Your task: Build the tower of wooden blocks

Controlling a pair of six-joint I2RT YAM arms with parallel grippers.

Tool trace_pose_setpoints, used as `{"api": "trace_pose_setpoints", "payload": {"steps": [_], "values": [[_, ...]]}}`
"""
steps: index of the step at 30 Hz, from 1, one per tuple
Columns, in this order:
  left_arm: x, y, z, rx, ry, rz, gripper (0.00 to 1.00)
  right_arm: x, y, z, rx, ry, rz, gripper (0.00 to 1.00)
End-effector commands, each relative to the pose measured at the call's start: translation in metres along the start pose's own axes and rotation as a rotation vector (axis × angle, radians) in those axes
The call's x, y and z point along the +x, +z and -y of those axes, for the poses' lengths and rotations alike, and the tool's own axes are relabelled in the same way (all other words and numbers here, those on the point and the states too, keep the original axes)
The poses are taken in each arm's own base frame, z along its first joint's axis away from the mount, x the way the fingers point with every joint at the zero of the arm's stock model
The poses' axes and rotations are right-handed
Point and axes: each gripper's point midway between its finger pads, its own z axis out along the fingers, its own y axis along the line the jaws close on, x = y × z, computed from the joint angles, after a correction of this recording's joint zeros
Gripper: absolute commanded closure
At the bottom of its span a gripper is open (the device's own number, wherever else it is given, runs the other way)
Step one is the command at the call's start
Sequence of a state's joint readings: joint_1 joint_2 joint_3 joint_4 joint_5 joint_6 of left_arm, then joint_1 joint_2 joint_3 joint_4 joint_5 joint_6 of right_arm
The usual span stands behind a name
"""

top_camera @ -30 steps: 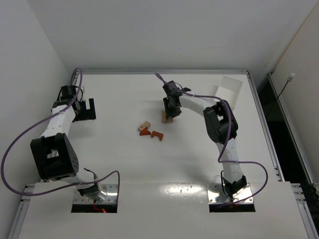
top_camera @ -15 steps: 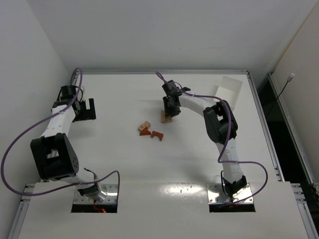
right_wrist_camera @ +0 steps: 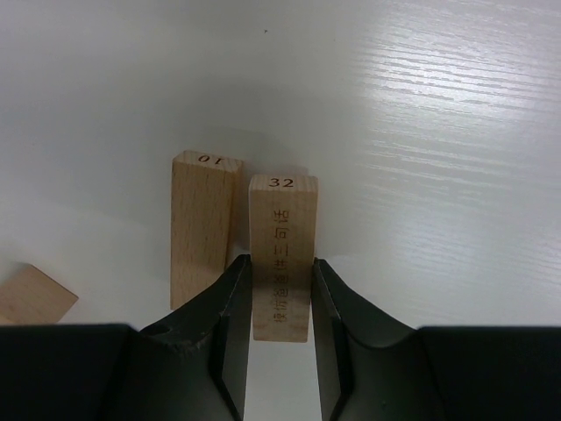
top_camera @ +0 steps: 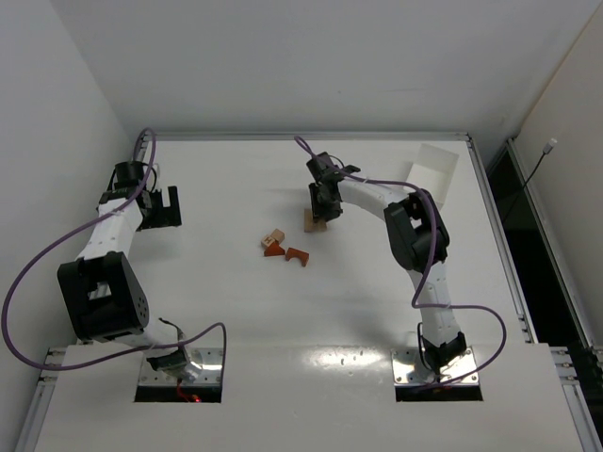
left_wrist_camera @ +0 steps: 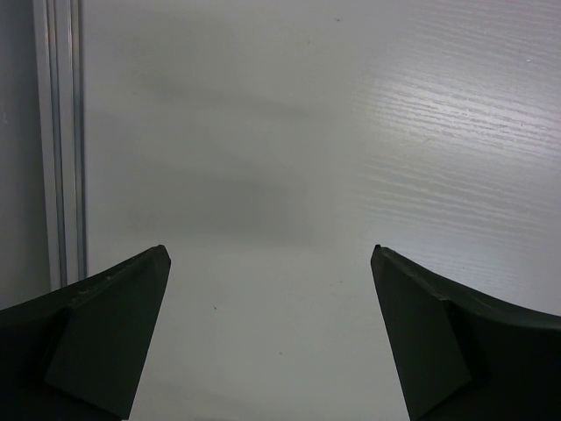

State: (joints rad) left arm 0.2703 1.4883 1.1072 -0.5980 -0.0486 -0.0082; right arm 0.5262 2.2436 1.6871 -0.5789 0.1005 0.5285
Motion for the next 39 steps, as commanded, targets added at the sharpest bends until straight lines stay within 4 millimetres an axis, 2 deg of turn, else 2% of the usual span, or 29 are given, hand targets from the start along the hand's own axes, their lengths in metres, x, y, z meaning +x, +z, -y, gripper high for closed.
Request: {"api": "trace_pose_setpoints", "payload": {"steps": [1,2,3,5,9,10,12,13,17,21,24,27,29,30,34,38,39], "values": [[-0.014,-0.008,-0.006,-0.008,-0.008,0.045,0.01,0.003,0.005,-0.003,0.003,0.015,-0.001,0.75],[-0.013,-0.005,-0.006,-0.007,-0.007,0.036,0.01,0.003,0.005,-0.003,0.003,0.015,-0.001,0.72],[-0.013,-0.005,-0.006,-0.007,-0.007,0.036,0.01,0.003,0.005,-0.003,0.003,0.015,-0.001,0.63],[-0.013,-0.005,-0.006,-0.007,-0.007,0.036,0.01,0.007,0.006,-0.004,-0.005,0.014,-0.014,0.60],[-0.013,-0.005,-0.005,0.002,-0.007,0.037,0.01,0.012,0.007,-0.004,-0.011,0.014,-0.027,0.44],[-0.013,-0.005,-0.005,0.002,-0.007,0.037,0.01,0.009,0.002,-0.007,-0.026,0.015,-0.020,0.38],[-0.013,-0.005,-0.005,0.002,-0.007,0.037,0.01,0.007,0.000,-0.002,-0.023,0.014,-0.018,0.33],[-0.013,-0.005,-0.005,0.002,-0.007,0.037,0.01,0.005,-0.006,-0.008,-0.055,0.015,-0.016,0.30],[-0.011,-0.002,-0.003,0.012,-0.007,0.029,0.01,-0.005,-0.024,-0.015,-0.120,0.004,0.009,0.29],[-0.010,-0.001,-0.001,0.021,-0.007,0.029,0.01,-0.014,-0.050,-0.024,-0.216,0.028,0.043,0.27],[-0.008,0.002,0.001,0.031,-0.006,0.021,0.01,-0.017,-0.055,-0.030,-0.250,0.025,0.051,0.25],[-0.013,0.005,0.003,0.040,-0.015,0.021,0.01,-0.025,-0.065,-0.040,-0.276,0.003,0.076,0.16],[-0.013,0.005,0.003,0.040,-0.015,0.021,0.01,-0.026,-0.057,-0.037,-0.257,0.004,0.074,0.09],[-0.018,0.003,0.002,0.039,-0.016,0.032,0.01,-0.032,-0.060,-0.038,-0.254,0.005,0.090,0.08],[-0.018,0.003,0.002,0.039,-0.016,0.032,0.01,-0.029,-0.043,-0.032,-0.168,0.005,0.084,0.00],[-0.017,0.000,0.002,0.039,-0.006,0.032,0.01,-0.032,-0.037,-0.032,-0.132,-0.001,0.092,0.00],[-0.017,0.000,0.002,0.039,-0.006,0.032,0.01,-0.027,-0.031,-0.030,-0.123,-0.002,0.071,0.00]]}}
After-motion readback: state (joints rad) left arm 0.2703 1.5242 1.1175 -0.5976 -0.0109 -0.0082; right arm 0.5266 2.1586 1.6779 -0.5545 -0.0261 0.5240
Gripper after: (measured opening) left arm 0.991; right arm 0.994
